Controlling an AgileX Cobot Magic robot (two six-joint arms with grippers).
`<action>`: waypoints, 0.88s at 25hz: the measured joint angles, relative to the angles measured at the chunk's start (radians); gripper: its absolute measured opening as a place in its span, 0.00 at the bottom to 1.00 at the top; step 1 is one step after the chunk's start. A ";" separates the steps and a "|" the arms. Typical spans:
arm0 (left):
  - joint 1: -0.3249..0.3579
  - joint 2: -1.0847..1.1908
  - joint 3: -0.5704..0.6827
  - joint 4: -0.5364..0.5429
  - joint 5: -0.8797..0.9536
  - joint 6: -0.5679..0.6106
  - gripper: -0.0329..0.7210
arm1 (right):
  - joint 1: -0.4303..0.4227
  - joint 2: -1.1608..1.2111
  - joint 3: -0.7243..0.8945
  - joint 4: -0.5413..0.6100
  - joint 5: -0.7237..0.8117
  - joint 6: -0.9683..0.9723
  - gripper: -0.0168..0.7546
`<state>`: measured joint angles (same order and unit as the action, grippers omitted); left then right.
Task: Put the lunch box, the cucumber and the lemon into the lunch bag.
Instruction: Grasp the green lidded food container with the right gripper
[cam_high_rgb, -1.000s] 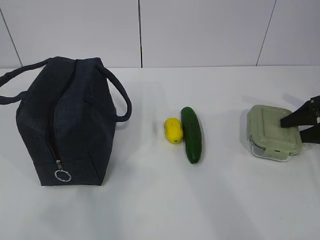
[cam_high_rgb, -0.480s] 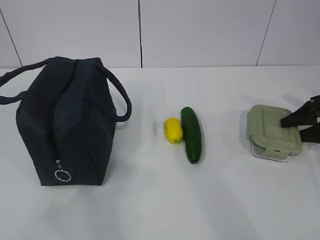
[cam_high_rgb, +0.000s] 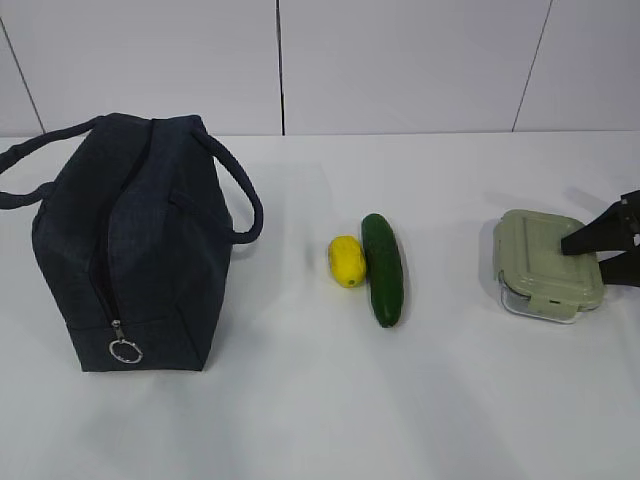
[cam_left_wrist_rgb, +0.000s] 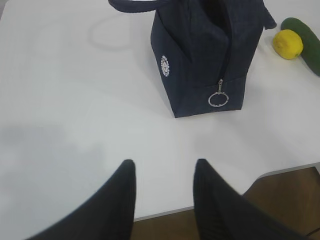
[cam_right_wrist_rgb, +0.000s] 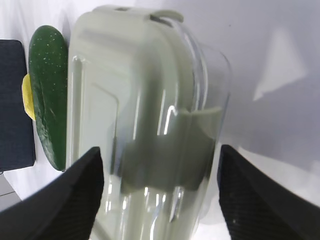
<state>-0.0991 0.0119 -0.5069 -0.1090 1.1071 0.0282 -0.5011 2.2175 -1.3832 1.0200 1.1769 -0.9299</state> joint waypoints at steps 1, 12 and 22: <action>0.000 0.000 0.000 0.000 0.000 0.000 0.39 | 0.000 0.000 0.000 0.000 0.000 0.000 0.71; 0.000 0.000 0.000 0.000 0.000 0.000 0.36 | 0.000 0.000 0.000 -0.027 0.000 0.000 0.71; 0.000 0.000 0.000 0.000 0.000 0.000 0.36 | 0.000 0.000 0.000 -0.024 0.002 0.000 0.63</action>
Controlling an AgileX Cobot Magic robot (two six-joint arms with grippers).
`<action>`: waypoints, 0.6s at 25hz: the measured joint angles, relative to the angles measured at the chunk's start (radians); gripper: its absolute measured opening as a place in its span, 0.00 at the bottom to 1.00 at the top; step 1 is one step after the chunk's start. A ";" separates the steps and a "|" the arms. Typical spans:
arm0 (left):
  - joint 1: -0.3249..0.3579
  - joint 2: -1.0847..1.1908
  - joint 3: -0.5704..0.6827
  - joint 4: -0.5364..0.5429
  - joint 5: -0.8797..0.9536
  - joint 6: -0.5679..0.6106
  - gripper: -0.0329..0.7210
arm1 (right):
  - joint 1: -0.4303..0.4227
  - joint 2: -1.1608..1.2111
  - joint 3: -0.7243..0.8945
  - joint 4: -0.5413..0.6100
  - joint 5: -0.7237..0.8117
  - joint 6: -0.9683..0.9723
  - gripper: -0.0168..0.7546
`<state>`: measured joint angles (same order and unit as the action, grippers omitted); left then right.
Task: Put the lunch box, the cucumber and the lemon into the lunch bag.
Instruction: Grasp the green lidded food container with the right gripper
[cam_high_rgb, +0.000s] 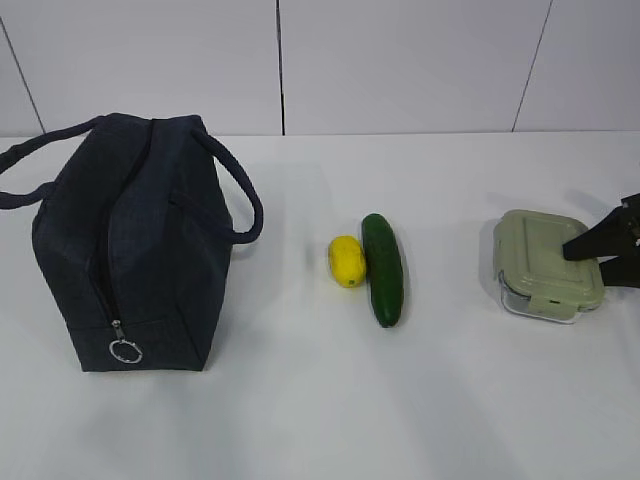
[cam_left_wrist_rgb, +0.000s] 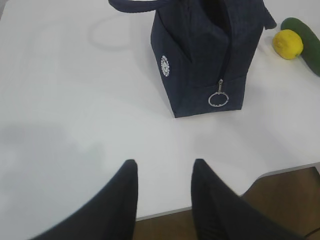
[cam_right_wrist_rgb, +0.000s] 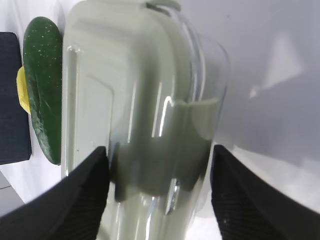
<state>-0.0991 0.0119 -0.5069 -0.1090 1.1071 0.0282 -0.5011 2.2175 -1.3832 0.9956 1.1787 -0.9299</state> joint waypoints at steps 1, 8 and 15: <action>0.000 0.000 0.000 0.000 0.000 0.000 0.36 | 0.000 0.000 0.000 0.000 0.002 0.000 0.62; 0.000 0.000 0.000 0.000 0.000 0.000 0.36 | 0.000 0.000 0.000 0.002 0.003 0.002 0.60; 0.000 0.000 0.000 0.000 0.000 0.000 0.36 | 0.000 0.000 0.000 0.010 0.003 0.004 0.55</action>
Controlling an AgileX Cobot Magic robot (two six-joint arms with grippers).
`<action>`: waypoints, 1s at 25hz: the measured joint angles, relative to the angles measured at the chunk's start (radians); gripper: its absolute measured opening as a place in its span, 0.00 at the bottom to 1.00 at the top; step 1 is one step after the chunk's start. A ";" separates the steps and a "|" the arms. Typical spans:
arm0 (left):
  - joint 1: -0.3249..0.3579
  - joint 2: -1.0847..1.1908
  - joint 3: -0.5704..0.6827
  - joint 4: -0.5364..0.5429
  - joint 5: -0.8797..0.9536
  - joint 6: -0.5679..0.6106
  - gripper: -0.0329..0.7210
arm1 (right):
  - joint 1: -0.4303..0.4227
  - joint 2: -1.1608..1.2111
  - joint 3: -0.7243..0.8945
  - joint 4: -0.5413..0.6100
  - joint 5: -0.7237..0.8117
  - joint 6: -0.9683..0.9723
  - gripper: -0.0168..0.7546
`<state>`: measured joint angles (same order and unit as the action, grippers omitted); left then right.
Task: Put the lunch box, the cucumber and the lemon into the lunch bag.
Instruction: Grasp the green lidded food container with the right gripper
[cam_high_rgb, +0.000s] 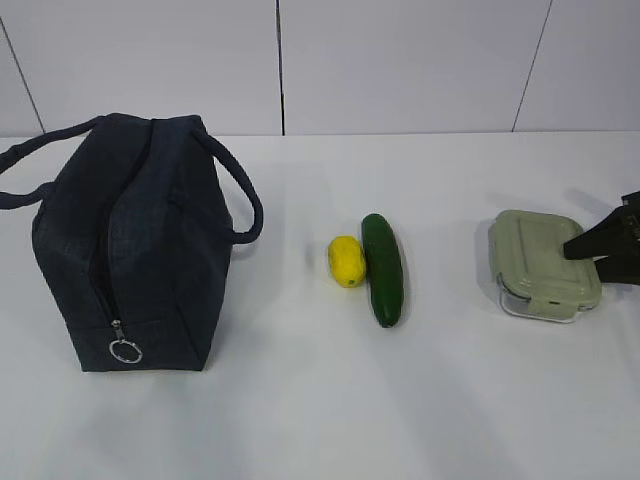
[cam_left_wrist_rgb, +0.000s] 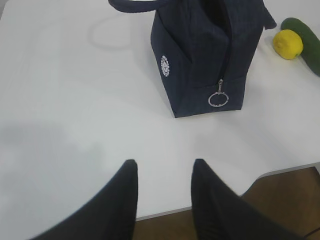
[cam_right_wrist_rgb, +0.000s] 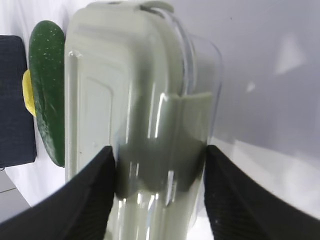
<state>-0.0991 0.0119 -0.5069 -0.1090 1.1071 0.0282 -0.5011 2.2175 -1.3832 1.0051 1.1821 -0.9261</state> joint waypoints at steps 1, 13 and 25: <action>0.000 0.000 0.000 0.000 0.000 0.000 0.36 | 0.000 0.000 0.000 0.000 0.000 0.003 0.54; 0.000 0.000 0.000 0.000 0.000 0.000 0.36 | 0.000 0.000 0.000 0.000 0.002 0.003 0.53; 0.000 0.000 0.000 0.000 0.000 0.000 0.36 | 0.000 0.000 0.000 0.004 0.003 0.003 0.53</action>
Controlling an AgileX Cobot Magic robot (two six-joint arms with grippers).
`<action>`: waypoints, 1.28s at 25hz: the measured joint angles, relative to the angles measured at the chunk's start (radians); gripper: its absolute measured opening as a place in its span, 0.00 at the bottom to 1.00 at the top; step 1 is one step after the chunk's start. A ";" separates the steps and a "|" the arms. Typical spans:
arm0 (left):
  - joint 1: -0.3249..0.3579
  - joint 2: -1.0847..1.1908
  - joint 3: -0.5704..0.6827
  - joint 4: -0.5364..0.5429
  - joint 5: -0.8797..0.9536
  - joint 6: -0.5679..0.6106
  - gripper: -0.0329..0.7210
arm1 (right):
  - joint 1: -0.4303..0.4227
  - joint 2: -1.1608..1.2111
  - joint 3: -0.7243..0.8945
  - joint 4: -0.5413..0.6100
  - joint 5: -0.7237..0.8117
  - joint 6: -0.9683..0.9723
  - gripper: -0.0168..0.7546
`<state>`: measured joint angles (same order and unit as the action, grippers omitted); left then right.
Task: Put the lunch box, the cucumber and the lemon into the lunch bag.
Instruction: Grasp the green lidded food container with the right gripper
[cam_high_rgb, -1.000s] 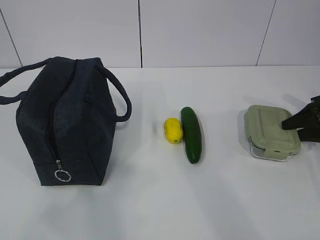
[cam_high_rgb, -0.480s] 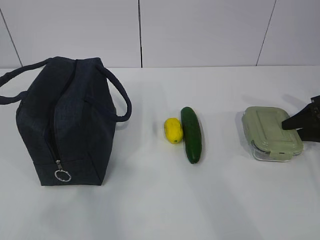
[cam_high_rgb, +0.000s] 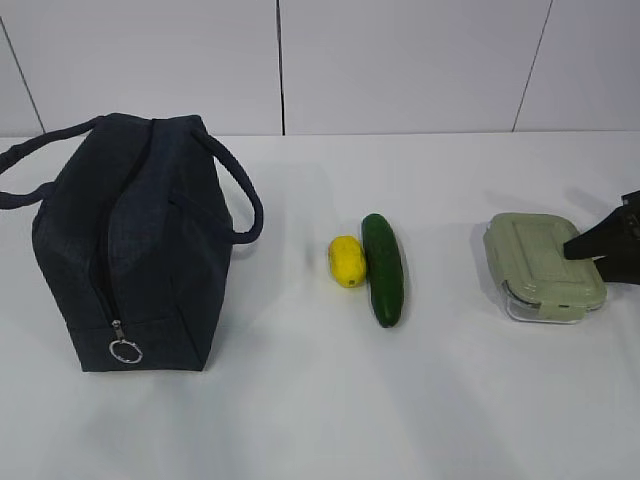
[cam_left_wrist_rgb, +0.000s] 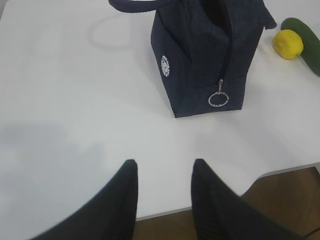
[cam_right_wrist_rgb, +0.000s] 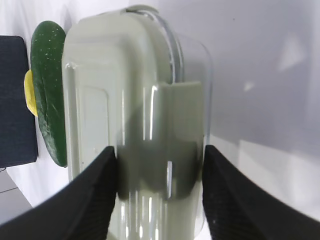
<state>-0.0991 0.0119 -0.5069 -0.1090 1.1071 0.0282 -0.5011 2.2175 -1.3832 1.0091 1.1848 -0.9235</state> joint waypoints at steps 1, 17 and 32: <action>0.000 0.000 0.000 0.000 0.000 0.000 0.36 | 0.000 0.000 0.000 0.004 0.000 0.000 0.54; 0.000 0.000 0.000 0.000 0.000 0.000 0.36 | 0.000 0.018 0.000 0.026 0.000 0.000 0.62; 0.000 0.000 0.000 0.000 0.000 0.000 0.36 | 0.022 0.018 -0.002 0.022 0.002 0.000 0.58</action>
<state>-0.0991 0.0119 -0.5069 -0.1090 1.1071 0.0282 -0.4792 2.2357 -1.3848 1.0306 1.1865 -0.9235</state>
